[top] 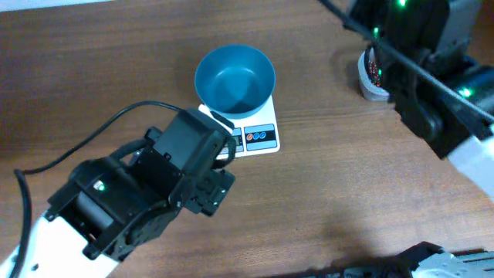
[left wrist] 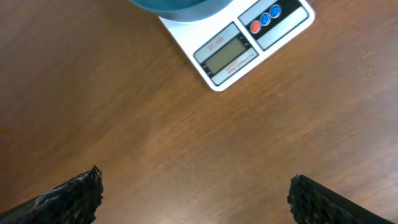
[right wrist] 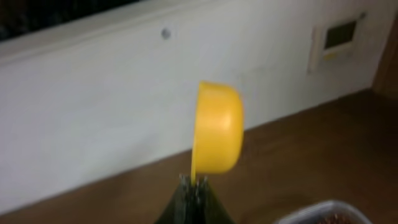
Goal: Scoop item into bowl and weigh 50g on scale
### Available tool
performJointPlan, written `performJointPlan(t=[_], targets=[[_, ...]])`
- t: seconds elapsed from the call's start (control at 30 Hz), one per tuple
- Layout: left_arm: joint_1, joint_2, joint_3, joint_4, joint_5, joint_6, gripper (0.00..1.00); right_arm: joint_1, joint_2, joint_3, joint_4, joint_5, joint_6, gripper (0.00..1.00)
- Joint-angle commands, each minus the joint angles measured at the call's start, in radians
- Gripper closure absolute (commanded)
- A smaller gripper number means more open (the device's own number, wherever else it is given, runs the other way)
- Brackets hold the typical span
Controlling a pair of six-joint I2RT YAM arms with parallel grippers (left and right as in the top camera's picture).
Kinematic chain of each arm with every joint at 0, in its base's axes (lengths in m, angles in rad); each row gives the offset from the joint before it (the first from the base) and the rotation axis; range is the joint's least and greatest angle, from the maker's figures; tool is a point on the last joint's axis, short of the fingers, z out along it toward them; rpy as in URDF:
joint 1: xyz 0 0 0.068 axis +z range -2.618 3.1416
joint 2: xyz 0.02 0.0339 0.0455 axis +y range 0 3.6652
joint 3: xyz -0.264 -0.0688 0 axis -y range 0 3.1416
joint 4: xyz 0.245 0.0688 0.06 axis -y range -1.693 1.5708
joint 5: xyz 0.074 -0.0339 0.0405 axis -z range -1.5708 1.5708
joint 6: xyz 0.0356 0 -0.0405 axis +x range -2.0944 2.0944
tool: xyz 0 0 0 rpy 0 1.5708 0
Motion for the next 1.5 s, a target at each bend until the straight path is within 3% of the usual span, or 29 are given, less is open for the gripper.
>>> performJointPlan(t=[0.0, 0.13, 0.2, 0.27, 0.33, 0.53, 0.57, 0.6, 0.67, 0.83, 0.9, 0.97, 1.07, 1.37, 1.47], targets=[[0.074, 0.0, 0.002, -0.001, 0.134, 0.056, 0.01, -0.032, 0.043, 0.015, 0.079, -0.005, -0.01, 0.96], [0.154, 0.0, 0.003, 0.011, 0.392, 0.219, 0.01, -0.033, 0.087, 0.015, 0.163, -0.005, -0.01, 0.96], [0.159, 0.006, 0.003, 0.07, 0.393, 0.251, 0.01, -0.033, 0.098, 0.015, 0.164, -0.005, -0.01, 0.96], [0.159, 0.008, 0.003, 0.176, 0.416, 0.229, 0.01, -0.033, 0.098, 0.015, 0.163, -0.006, -0.01, 0.96], [0.159, 0.008, 0.003, 0.28, 0.55, 0.12, 0.01, -0.033, 0.085, 0.015, 0.163, -0.028, -0.01, 0.96], [0.156, 0.024, -0.008, 0.355, 0.719, 0.098, 0.05, -0.033, 0.012, 0.015, 0.159, -0.053, -0.011, 0.96], [0.147, 0.042, -0.023, 0.353, 0.718, 0.098, 0.55, -0.033, 0.002, 0.015, 0.154, -0.055, -0.011, 0.96], [0.131, 0.081, -0.055, 0.357, 0.712, 0.067, 0.8, -0.033, -0.009, 0.015, 0.142, -0.055, -0.011, 0.96], [0.106, 0.158, -0.084, 0.368, 0.71, 0.038, 1.0, -0.033, -0.018, 0.015, 0.124, -0.055, -0.011, 0.96], [0.051, 0.397, -0.086, 0.449, 0.509, -0.015, 1.0, -0.033, -0.034, 0.015, 0.086, -0.116, -0.011, 0.96], [0.045, 0.475, -0.086, 0.515, 0.45, -0.089, 1.0, -0.033, -0.039, 0.015, 0.08, -0.115, -0.011, 0.96], [0.045, 0.514, -0.086, 0.533, 0.302, -0.2, 1.0, -0.033, -0.046, 0.015, 0.063, -0.115, -0.011, 0.96], [0.045, 0.54, -0.087, 0.601, 0.164, -0.272, 1.0, -0.033, -0.047, 0.015, 0.053, -0.115, -0.011, 0.96], [0.045, 0.57, -0.201, 0.928, 0.122, -0.347, 1.0, -0.033, -0.059, 0.015, 0.065, -0.115, -0.011, 0.96], [0.045, 0.603, -0.211, 0.961, 0.123, -0.347, 1.0, -0.033, -0.059, 0.015, 0.076, -0.115, -0.011, 0.96]])
